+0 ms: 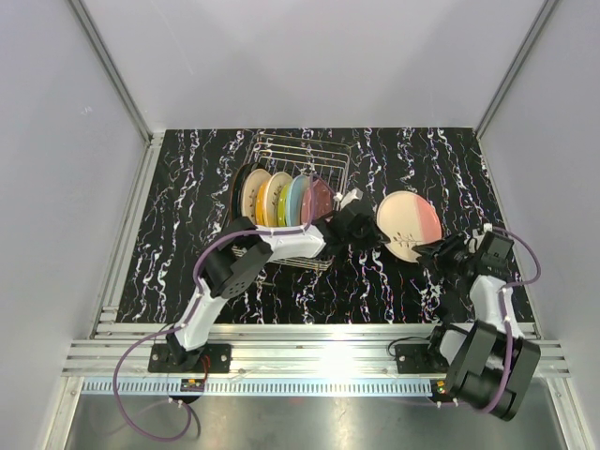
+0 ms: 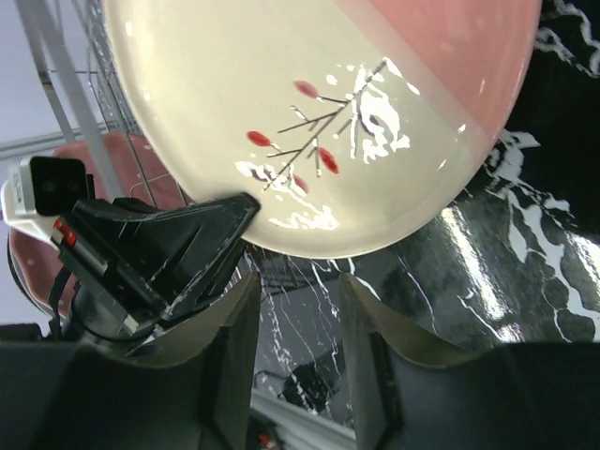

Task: Load the plates into the dish rack
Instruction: Pass the plate from the right arm to the left

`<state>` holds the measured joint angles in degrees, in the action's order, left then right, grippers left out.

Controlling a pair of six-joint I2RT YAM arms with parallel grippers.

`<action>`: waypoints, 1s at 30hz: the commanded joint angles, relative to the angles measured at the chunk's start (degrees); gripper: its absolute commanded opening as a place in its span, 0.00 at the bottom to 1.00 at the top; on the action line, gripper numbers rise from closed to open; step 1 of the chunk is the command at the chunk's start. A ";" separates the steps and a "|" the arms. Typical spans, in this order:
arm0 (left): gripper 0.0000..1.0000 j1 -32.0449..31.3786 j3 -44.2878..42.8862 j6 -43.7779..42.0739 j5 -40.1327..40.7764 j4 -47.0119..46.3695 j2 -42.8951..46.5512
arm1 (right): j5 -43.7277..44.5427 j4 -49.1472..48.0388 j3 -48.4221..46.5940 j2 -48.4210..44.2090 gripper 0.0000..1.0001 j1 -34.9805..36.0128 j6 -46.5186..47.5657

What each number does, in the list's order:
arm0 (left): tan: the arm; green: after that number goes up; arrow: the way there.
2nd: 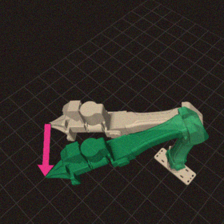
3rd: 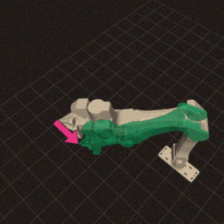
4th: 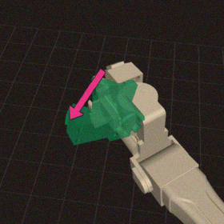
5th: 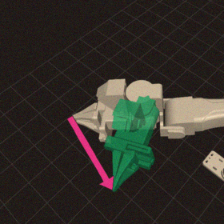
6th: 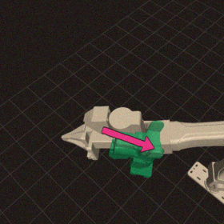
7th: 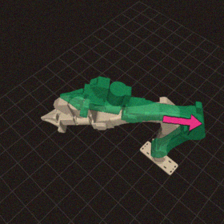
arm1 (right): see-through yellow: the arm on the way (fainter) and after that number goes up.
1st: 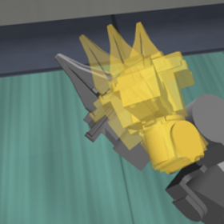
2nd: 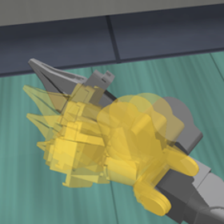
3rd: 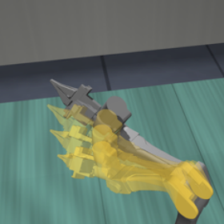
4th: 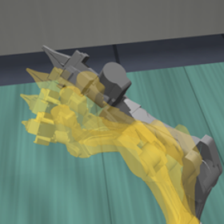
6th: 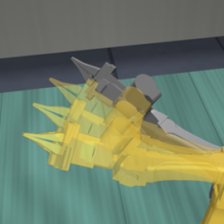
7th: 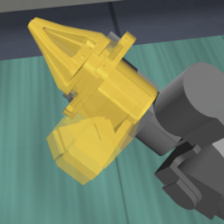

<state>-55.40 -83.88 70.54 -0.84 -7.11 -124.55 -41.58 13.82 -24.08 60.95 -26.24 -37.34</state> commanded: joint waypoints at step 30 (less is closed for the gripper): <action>0.00 3.45 -9.46 -28.88 11.21 30.66 25.22 | 54.12 -5.13 -8.53 -16.30 0.88 53.83 18.71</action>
<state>-52.01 -89.93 43.57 9.47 29.21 -107.13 1.30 9.47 -28.80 44.36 23.44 -21.78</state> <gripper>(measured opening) 0.080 0.879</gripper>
